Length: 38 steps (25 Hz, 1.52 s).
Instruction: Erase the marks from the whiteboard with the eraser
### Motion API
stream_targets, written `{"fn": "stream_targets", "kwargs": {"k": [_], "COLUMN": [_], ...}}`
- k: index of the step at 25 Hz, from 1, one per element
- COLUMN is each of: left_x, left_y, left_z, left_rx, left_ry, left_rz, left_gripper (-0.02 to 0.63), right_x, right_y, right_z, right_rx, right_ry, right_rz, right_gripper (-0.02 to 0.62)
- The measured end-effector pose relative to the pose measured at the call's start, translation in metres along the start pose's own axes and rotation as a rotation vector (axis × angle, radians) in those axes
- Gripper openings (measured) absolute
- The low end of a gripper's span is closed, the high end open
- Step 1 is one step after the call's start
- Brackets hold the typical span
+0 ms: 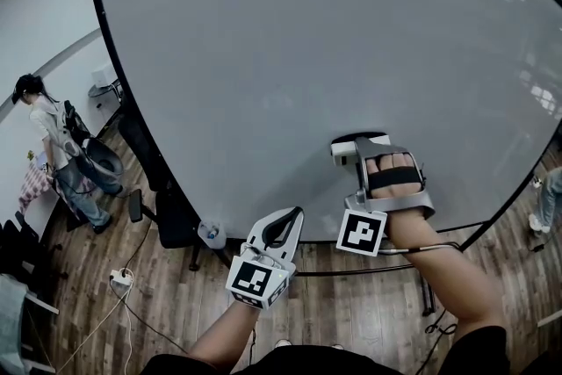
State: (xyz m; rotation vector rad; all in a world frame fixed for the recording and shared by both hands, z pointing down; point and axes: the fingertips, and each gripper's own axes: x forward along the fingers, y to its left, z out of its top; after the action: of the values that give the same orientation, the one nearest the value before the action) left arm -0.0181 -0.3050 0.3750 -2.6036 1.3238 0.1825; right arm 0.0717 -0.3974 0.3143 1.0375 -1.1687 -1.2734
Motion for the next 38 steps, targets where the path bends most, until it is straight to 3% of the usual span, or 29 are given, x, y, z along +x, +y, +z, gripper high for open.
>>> {"fn": "stream_targets", "kwargs": {"k": [9, 18, 22, 31, 34, 38], "left_x": [-0.004, -0.009, -0.011, -0.011, -0.011, -0.01], "left_y": [-0.001, -0.001, -0.003, -0.007, -0.008, -0.016], "left_z": [0.002, 0.003, 0.003, 0.0, -0.002, -0.004], "left_rx": [0.0, -0.002, -0.003, -0.008, -0.016, -0.019], "left_ry": [0.0, -0.003, -0.002, 0.008, 0.011, 0.016], "left_rz": [0.007, 0.011, 0.019, 0.011, 0.013, 0.007], "left_gripper": [0.018, 0.018, 0.018, 0.018, 0.018, 0.018], "right_x": [0.004, -0.005, -0.032, -0.097, -0.109, -0.122], "right_y": [0.038, 0.033, 0.02, -0.005, 0.0, 0.025], "right_z": [0.006, 0.005, -0.01, -0.038, -0.046, -0.054], "right_rx": [0.035, 0.092, 0.129, 0.649, 0.81, 1.102], "right_ry": [-0.016, -0.063, -0.097, -0.212, -0.241, -0.285], "right_rz": [0.052, 0.086, 0.029, -0.055, -0.062, -0.047], "right_gripper": [0.256, 0.256, 0.256, 0.256, 0.256, 0.256]}}
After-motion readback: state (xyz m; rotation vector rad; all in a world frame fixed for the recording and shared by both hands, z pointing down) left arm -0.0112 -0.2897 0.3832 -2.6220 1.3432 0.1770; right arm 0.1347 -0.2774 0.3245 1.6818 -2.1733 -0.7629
